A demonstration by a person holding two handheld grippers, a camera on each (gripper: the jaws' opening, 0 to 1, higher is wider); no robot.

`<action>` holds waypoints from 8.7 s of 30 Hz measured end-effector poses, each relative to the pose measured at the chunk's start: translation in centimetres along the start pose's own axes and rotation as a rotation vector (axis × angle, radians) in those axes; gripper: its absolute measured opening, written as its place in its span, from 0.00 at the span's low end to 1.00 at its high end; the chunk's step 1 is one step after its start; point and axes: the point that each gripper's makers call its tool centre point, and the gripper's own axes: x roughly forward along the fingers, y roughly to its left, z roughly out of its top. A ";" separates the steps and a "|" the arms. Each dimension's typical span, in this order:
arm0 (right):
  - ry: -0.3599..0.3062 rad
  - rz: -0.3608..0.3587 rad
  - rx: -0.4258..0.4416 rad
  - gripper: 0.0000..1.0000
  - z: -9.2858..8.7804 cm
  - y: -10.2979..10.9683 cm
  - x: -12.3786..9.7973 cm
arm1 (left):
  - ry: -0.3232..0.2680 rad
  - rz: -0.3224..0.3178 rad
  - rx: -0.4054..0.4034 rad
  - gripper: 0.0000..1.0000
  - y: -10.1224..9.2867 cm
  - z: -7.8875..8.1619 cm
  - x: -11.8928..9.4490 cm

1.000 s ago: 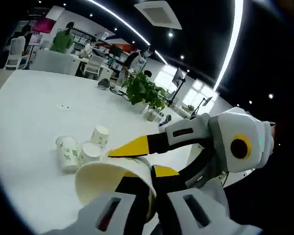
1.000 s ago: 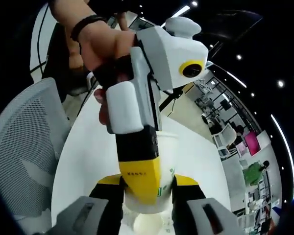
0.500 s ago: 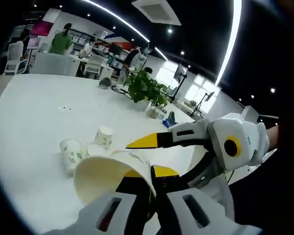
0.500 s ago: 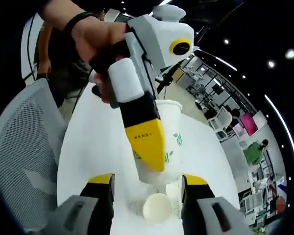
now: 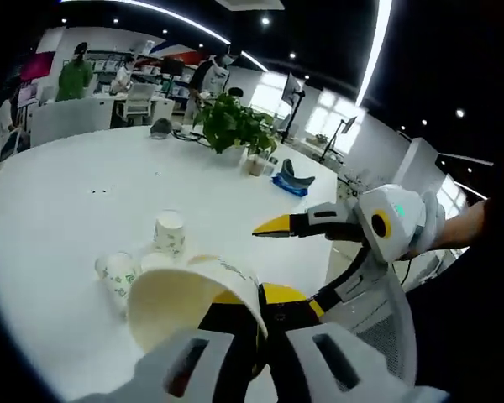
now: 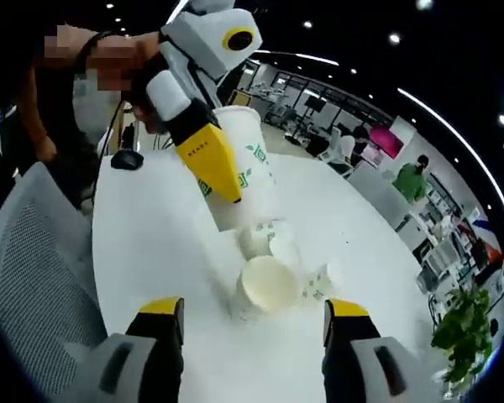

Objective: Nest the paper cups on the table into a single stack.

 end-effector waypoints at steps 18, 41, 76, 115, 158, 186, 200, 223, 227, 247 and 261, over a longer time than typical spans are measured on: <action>-0.065 -0.056 0.242 0.82 -1.4 -1.2 -1.5 | 0.311 -0.037 0.315 0.00 1.0 -0.5 5.1; -0.038 -0.055 0.249 0.81 -2.4 -0.4 -2.3 | 0.705 -0.027 0.743 0.00 3.5 -4.5 8.0; -0.023 -0.051 0.268 0.80 -3.3 -0.4 -1.9 | 0.701 -0.060 0.734 0.14 2.8 -4.3 7.7; -0.047 -0.051 0.311 0.75 -2.3 -5.3 0.3 | 0.055 0.417 0.038 0.57 5.1 -6.6 -5.1; 0.060 -0.049 0.445 0.65 1.3 -14.6 10.9 | -0.050 0.450 -0.072 0.58 6.0 -9.5 -6.3; 0.175 -0.032 0.445 0.39 -2.2 -12.9 16.3 | -0.047 0.431 -0.124 0.57 6.6 -9.7 -5.8; 0.064 -0.040 0.397 0.38 1.1 -15.8 12.9 | -0.134 0.378 -0.178 0.56 6.0 -9.2 -6.1; -0.091 0.061 0.286 0.38 6.8 -12.3 4.7 | -0.268 0.297 -0.206 0.59 4.9 -4.9 -5.4; -0.128 0.075 0.288 0.38 8.2 -11.5 3.7 | -0.263 0.282 -0.196 0.59 4.4 -4.8 -5.0; -0.264 0.209 0.358 0.38 14.1 -5.0 1.6 | -0.411 0.213 -0.183 0.53 3.5 -1.3 -4.0; -0.339 0.358 0.403 0.38 17.3 -1.0 -0.3 | -0.528 0.192 -0.046 0.33 2.7 1.5 -4.9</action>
